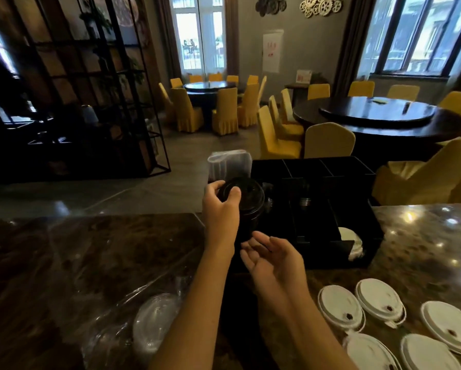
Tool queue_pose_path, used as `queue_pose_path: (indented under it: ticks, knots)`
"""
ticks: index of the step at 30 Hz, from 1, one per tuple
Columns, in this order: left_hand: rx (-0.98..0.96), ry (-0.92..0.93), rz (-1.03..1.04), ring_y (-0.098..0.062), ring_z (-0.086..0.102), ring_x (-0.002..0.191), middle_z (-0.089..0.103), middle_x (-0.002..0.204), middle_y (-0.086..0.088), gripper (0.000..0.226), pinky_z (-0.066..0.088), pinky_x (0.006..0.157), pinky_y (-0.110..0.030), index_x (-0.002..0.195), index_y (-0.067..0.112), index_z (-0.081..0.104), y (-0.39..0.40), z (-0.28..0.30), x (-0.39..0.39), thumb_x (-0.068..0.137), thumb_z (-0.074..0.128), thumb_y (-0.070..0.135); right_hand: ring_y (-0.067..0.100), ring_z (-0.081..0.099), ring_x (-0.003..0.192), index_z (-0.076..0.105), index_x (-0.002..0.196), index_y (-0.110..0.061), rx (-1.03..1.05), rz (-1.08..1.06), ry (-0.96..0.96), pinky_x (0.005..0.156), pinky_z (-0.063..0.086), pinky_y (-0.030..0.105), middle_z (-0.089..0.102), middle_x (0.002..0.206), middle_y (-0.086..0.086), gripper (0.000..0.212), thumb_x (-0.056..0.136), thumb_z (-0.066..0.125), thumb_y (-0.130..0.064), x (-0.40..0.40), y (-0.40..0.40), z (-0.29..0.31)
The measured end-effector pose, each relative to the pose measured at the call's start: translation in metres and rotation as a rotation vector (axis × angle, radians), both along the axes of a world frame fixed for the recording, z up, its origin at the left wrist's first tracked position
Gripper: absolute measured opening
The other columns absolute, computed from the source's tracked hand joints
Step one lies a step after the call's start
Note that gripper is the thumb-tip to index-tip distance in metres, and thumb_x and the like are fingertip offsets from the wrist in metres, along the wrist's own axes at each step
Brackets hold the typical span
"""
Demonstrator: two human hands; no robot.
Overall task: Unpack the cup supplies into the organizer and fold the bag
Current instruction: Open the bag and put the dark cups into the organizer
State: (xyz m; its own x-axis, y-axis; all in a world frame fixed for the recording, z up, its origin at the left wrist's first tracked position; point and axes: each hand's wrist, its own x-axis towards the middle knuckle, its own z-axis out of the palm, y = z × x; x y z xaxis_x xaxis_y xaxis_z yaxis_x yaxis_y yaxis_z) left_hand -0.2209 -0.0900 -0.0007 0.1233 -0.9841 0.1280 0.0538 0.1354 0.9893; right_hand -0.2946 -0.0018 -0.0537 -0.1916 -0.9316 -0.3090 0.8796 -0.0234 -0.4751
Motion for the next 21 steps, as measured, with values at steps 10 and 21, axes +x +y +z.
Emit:
queue_pose_path:
  ticks: [10,21]
  knots:
    - [-0.028,-0.131,-0.025,0.003,0.055,0.103,0.057,0.112,0.017,0.031,0.043,0.078,-0.016,0.121,0.03,0.058,-0.027,-0.036,0.011,0.092,0.064,0.035,0.04,0.049,0.135,0.071,0.102,0.008,-0.018,0.006,-0.148,0.12,0.031,0.047,0.062,0.116,0.023,0.024,0.089,0.055,-0.006,0.046,-0.022,-0.028]
    - [0.045,-0.577,0.207,-0.017,0.038,0.121,0.044,0.14,-0.005,0.041,0.029,0.081,-0.018,0.132,0.018,0.054,-0.03,-0.076,0.003,0.094,0.064,0.027,0.035,0.055,0.131,0.066,0.122,0.007,0.075,-0.024,-0.227,0.118,0.034,0.046,0.059,0.138,0.025,0.049,0.075,0.065,-0.008,0.046,-0.026,-0.049]
